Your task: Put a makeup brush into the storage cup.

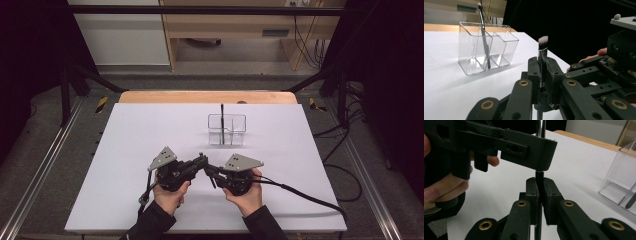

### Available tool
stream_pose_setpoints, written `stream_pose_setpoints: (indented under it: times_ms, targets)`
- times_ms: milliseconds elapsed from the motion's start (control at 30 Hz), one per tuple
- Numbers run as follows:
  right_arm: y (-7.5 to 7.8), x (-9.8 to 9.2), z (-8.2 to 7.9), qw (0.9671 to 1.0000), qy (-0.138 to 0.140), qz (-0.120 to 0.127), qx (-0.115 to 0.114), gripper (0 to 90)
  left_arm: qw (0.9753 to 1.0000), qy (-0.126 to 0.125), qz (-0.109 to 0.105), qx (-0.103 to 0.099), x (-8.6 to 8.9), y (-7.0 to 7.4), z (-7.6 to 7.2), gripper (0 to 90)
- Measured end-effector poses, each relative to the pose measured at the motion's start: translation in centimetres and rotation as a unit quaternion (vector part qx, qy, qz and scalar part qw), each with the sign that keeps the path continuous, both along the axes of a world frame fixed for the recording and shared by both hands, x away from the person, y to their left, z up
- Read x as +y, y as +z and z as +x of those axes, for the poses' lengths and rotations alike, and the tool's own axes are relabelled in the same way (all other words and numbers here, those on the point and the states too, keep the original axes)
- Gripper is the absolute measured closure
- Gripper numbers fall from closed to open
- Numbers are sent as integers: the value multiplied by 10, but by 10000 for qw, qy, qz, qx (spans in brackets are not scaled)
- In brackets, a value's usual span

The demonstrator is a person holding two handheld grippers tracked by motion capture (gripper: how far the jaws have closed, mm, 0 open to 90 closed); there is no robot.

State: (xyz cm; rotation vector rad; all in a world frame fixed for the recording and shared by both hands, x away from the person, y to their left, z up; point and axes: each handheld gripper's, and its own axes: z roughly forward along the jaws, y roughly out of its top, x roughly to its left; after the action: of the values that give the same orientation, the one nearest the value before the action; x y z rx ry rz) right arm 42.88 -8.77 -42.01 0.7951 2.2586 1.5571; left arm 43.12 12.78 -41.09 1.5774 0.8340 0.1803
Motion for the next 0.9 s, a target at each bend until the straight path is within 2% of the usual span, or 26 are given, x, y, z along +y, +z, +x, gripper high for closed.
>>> stream_pose_setpoints:
  times_ms: [133,367,567,733,900]
  targets:
    - [0,0,2,10000,-26,15,93,844,10000,-12,-31,-54,3,2,1,785]
    - [-2,-1,5,9998,-167,-31,131,844,9998,4,-58,-170,12,8,3,618]
    - [1,-7,7,9994,-311,13,150,844,9997,13,18,-235,22,12,6,483]
    - [3,-12,8,9991,-398,65,146,844,9995,-1,165,-280,31,13,8,399]
    - [7,-17,9,9987,-477,148,101,844,9986,79,400,-335,41,11,8,342]
